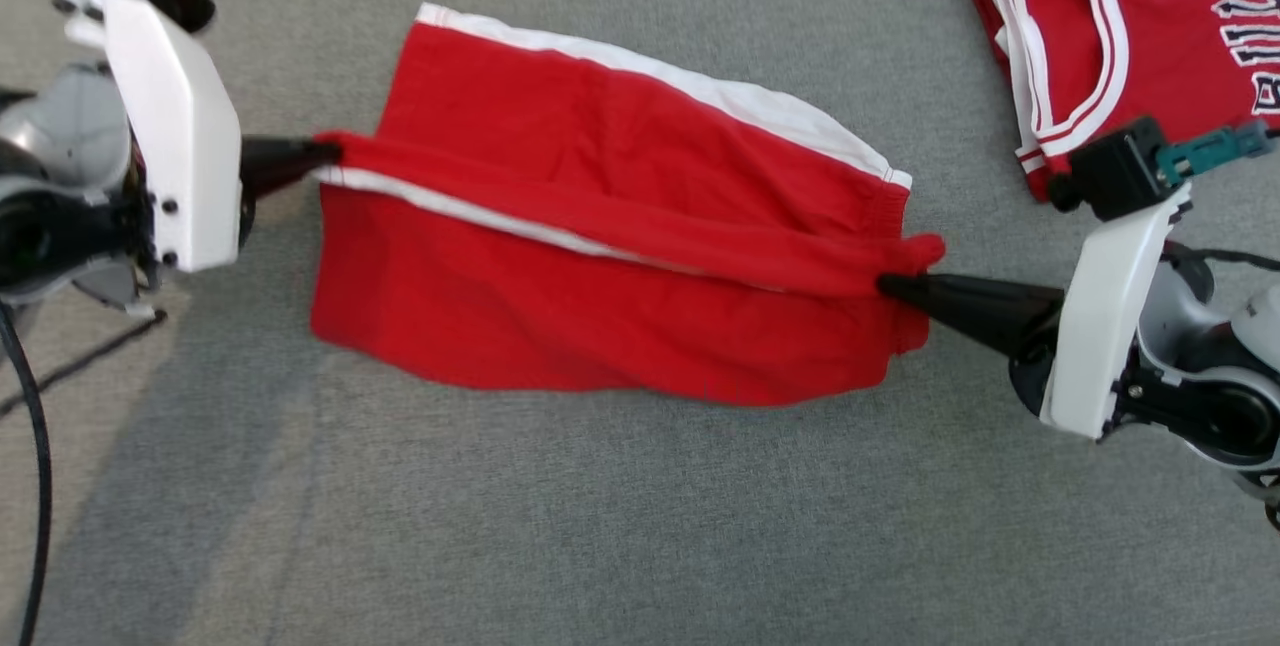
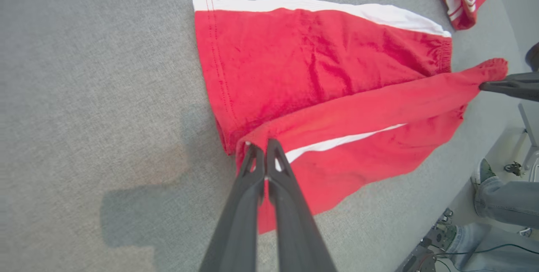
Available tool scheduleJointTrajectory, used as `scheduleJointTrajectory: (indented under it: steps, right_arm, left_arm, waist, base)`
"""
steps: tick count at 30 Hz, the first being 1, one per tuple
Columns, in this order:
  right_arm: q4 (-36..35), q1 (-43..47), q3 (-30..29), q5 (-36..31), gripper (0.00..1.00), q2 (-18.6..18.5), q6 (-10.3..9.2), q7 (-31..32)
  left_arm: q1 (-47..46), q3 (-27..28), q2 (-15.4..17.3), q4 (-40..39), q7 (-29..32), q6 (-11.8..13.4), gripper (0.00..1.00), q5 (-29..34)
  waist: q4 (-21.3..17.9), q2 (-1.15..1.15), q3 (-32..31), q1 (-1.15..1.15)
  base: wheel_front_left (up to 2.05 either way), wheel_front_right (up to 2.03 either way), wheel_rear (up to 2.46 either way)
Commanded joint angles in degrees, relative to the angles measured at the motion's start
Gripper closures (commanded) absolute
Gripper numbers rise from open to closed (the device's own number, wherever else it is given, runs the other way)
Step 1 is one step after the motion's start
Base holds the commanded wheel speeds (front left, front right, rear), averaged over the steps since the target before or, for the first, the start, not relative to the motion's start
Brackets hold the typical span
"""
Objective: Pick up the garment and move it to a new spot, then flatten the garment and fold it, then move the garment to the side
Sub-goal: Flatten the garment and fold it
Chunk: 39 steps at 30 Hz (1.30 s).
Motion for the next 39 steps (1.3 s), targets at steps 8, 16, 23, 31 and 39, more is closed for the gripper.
scheduleJointTrajectory:
  steps: [8, 16, 23, 31, 39]
  right_arm:
    - [-0.68, -2.77, -3.95, -1.09, 1.0, 1.23, 0.05, -2.4]
    - [0.18, -4.46, -5.27, -1.53, 1.0, 3.96, 0.05, -2.78]
    - [1.08, -6.47, -6.71, -1.51, 1.0, 5.92, 0.05, -3.44]
    - [2.14, -6.41, -8.46, -0.94, 1.0, 5.05, 0.05, -4.05]
    - [3.06, -5.25, -9.9, -0.8, 1.0, 4.82, 0.04, -4.49]
  left_arm:
    - [-11.22, 1.41, -2.52, 4.82, 3.65, 0.07, 1.0, 2.03]
    - [-16.83, 0.75, -4.5, 9.63, 5.95, 1.03, 1.0, 3.52]
    - [-20.06, 1.05, -6.24, 14.19, 6.43, 0.39, 1.0, 3.84]
    - [-21.06, 0.89, -6.16, 18.28, 6.44, -0.39, 1.0, 4.12]
    - [-21.44, 0.8, -6.55, 20.7, 5.76, -1.33, 1.0, 4.44]
  waist:
    - [-2.78, 0.0, 6.28, 0.0]
    - [-4.35, 0.0, 9.41, 0.0]
    - [-5.52, 0.0, 10.95, 0.0]
    - [-5.75, 0.0, 11.7, 0.0]
    - [-5.5, 0.0, 12.14, 0.0]
  base:
    - [0.0, 0.0, 0.0]
    - [0.0, 0.0, 0.0]
    - [0.0, 0.0, 0.0]
    - [0.0, 0.0, 0.0]
    - [0.0, 0.0, 0.0]
